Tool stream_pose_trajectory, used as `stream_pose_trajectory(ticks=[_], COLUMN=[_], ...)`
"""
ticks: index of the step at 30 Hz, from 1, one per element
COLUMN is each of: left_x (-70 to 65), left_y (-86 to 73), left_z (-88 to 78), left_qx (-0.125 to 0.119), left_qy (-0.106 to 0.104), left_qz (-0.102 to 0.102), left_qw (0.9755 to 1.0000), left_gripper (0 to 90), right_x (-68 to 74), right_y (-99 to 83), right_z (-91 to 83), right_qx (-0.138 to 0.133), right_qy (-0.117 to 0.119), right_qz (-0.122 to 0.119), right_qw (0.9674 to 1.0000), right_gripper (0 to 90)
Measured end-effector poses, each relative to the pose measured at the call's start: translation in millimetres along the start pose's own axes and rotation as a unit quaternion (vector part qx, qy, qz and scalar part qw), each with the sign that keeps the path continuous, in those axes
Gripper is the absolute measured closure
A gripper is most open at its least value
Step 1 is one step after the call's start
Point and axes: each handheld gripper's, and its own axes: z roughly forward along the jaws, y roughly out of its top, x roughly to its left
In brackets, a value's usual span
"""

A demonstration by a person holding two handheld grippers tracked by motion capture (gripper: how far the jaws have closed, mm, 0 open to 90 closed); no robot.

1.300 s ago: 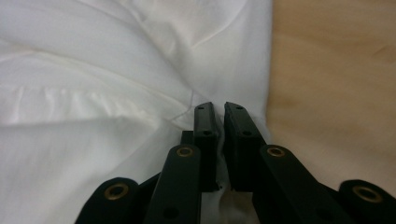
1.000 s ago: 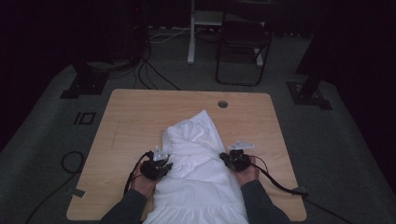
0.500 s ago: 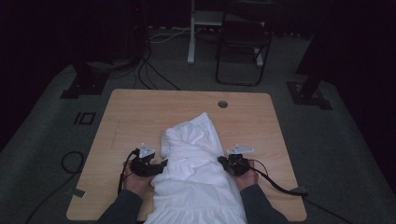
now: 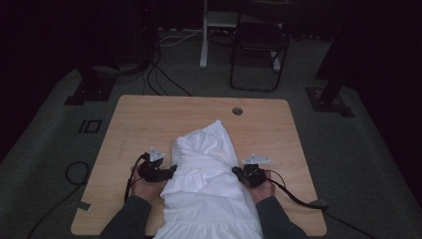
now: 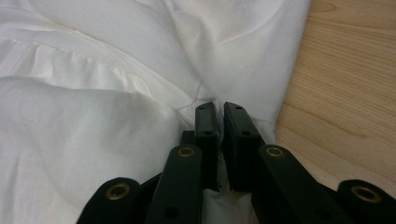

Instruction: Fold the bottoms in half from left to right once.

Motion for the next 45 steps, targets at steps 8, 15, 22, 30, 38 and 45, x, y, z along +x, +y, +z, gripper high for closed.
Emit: stream_pose_trajectory(ticks=[8, 15, 22, 30, 38, 45], left_x=[-7.6, -10.8, -17.1, -35.7, -47.4, -48.3], left_y=[1.4, 30.5, 73.6, 107.6, 115.0, 114.7], left_z=[16.0, 28.5, 22.8, 34.5, 42.5, 42.2], left_qx=[0.024, 0.030, -0.017, -0.035, -0.040, -0.045], left_qy=[0.005, -0.006, -0.006, -0.010, -0.019, -0.026], left_qz=[0.026, 0.048, 0.052, 0.064, 0.071, 0.074], left_qw=[0.9994, 0.9984, 0.9985, 0.9973, 0.9965, 0.9959], left_gripper=[34.7, 74.2, 82.5, 81.8, 77.4, 75.2], right_x=[-0.3, -0.4, -1.2, -9.3, -9.3, -5.6], right_y=[0.1, 0.1, 0.8, 15.6, 68.5, 106.7], right_z=[0.1, 0.3, 0.3, -1.3, -6.8, 14.7], right_qx=[0.000, -0.001, 0.002, 0.012, -0.040, -0.058], right_qy=[0.001, 0.001, 0.004, 0.032, 0.034, 0.058], right_qz=[-0.002, -0.001, 0.000, -0.005, -0.035, -0.045], right_qw=[1.0000, 1.0000, 1.0000, 0.9994, 0.9980, 0.9956], right_gripper=[84.1, 84.2, 84.0, 58.6, 43.1, 39.7])
